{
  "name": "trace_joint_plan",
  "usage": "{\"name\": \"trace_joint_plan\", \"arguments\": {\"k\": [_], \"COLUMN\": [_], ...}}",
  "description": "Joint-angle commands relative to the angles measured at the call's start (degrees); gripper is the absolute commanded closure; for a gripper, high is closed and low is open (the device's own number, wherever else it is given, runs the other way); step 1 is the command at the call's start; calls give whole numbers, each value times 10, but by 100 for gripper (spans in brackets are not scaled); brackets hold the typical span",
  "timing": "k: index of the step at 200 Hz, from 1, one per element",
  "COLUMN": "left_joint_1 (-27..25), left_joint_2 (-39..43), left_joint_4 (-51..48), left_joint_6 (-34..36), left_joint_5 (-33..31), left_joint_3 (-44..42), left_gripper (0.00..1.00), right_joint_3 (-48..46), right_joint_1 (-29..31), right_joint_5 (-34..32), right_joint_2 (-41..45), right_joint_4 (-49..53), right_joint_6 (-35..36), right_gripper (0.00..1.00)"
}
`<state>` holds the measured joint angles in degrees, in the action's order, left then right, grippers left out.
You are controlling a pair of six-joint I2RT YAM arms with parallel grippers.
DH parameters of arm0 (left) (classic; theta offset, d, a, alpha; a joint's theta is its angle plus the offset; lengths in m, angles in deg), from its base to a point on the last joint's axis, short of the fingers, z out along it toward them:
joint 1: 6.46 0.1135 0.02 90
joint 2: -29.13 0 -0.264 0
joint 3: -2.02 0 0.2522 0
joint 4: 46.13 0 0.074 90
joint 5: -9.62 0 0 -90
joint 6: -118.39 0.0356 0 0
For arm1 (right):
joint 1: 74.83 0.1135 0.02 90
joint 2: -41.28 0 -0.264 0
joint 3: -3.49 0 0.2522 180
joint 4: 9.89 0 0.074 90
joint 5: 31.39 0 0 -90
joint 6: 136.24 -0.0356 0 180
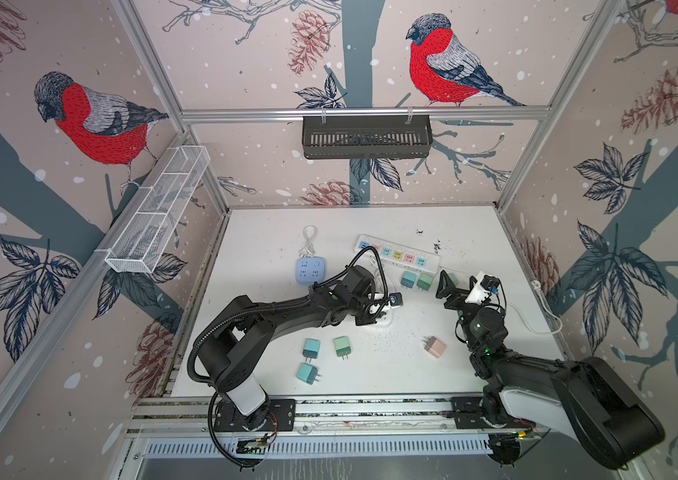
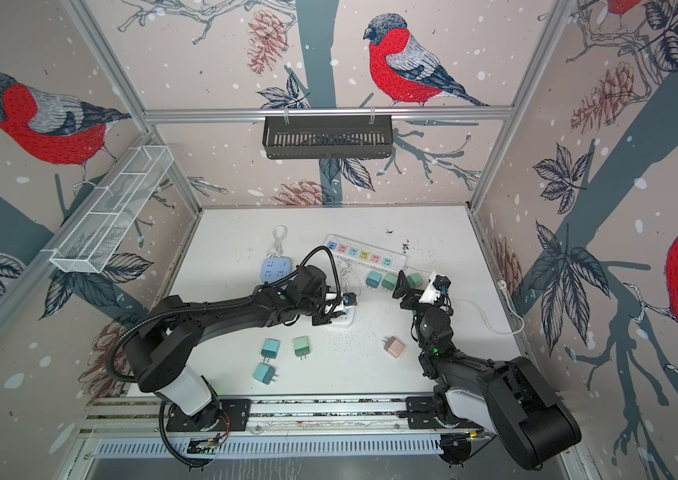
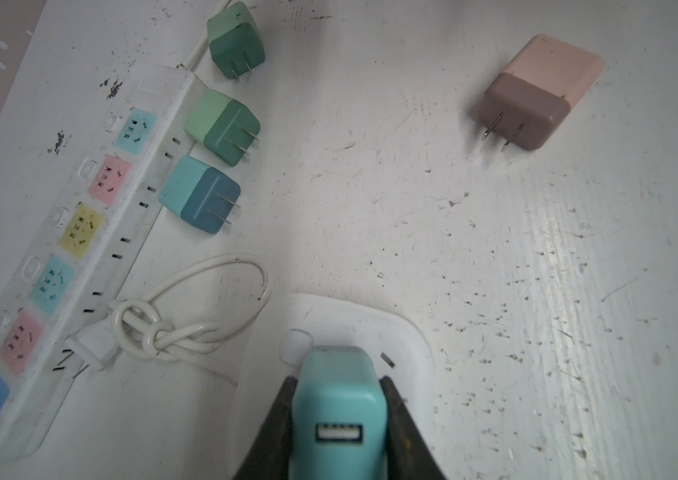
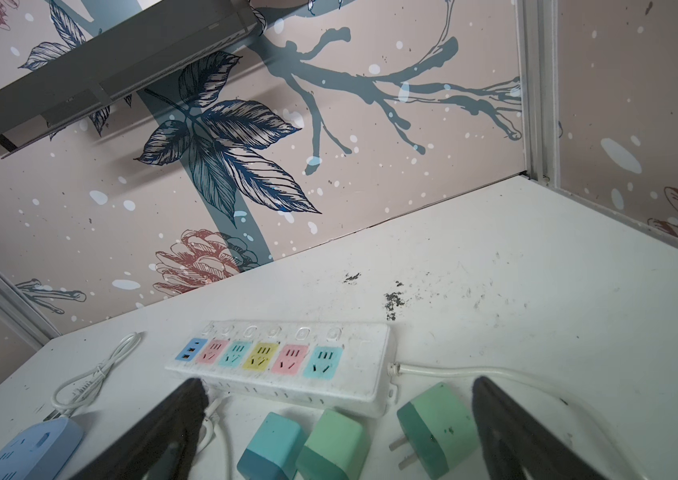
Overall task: Insert the plug
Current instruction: 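Carry the teal adapter over the white socket cube while the right arm withdraws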
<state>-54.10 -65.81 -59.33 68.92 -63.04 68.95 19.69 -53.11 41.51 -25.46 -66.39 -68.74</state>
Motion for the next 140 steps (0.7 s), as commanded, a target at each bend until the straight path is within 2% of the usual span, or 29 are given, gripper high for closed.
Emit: {"name": "trace_joint_plan", "arguments": {"k": [1, 97, 140], "left_joint_1": [2, 2, 2], "left_joint_2": [-7, -38, -84], "left_joint_4": [-16, -76, -125], "left_joint_6": [27, 29, 9], "left_joint_5": [39, 37, 44], "left_joint_3": [6, 37, 103], "left_gripper": [100, 100, 100], "right_joint_3": [3, 5, 5], "right_joint_1": [0, -3, -4], "right_joint_5": [3, 6, 6], "right_joint_2": [0, 0, 0], "right_joint_4": [-3, 2, 5], "right_joint_6": [-4, -6, -9], "right_gripper": [0, 0, 0]}}
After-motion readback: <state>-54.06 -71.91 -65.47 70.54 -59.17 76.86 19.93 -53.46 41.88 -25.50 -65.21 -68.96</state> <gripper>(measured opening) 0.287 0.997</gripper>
